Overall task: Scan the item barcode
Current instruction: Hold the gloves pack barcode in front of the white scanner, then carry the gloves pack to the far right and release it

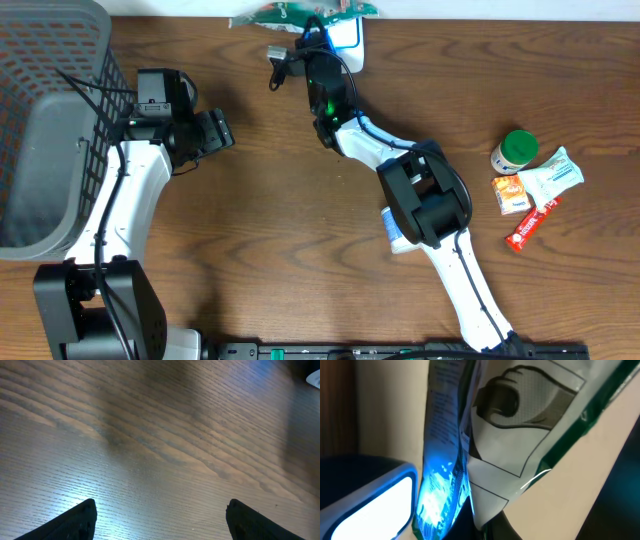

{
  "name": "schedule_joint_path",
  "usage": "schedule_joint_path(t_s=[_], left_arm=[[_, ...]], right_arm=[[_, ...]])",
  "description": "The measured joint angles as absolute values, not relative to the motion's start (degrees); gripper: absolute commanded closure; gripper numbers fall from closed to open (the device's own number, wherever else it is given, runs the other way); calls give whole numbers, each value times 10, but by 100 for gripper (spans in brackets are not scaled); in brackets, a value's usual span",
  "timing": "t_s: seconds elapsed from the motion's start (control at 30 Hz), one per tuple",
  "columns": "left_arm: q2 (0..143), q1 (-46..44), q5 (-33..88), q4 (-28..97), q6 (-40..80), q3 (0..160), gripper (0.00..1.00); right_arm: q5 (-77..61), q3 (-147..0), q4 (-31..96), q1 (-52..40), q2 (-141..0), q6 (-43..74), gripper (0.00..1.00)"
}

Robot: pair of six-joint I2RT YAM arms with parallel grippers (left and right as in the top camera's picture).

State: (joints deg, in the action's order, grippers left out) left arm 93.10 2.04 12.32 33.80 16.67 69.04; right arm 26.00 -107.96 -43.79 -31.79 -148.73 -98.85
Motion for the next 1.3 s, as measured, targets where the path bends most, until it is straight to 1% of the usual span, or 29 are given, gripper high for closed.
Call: schedule_joint_path(t_s=[0.1, 0.33, 0.57, 0.7, 0.8, 0.87, 0.93, 1.03, 1.2, 1.3], left_arm=[[931, 20, 123, 338, 167, 690, 18], [931, 20, 123, 338, 167, 690, 18], [931, 20, 123, 338, 167, 690, 18], [931, 20, 123, 338, 167, 690, 18], [931, 20, 123, 338, 167, 690, 18], [931, 20, 123, 338, 167, 690, 18], [931, 21, 123, 338, 167, 690, 18], [931, 21, 124, 338, 167, 690, 18], [931, 20, 123, 338, 167, 690, 18], [931, 20, 123, 338, 167, 690, 18]], right_arm=[[276, -1080, -439, -318, -1487, -951, 99], [294, -1080, -451, -318, -1487, -911, 99], [312, -1081, -584, -318, -1487, -815, 99], [336, -1080, -555, -318, -1475, -757, 99], [362, -1080, -467, -318, -1444, -701, 99], [375, -1080, -381, -318, -1409, -654, 99], [384, -1079, -279, -318, -1357, -594, 99], [372, -1080, -80, -317, -1253, -478, 99], [284, -1085, 199, -307, -1082, -281, 99], [210, -1091, 321, -275, -1003, -191, 99]])
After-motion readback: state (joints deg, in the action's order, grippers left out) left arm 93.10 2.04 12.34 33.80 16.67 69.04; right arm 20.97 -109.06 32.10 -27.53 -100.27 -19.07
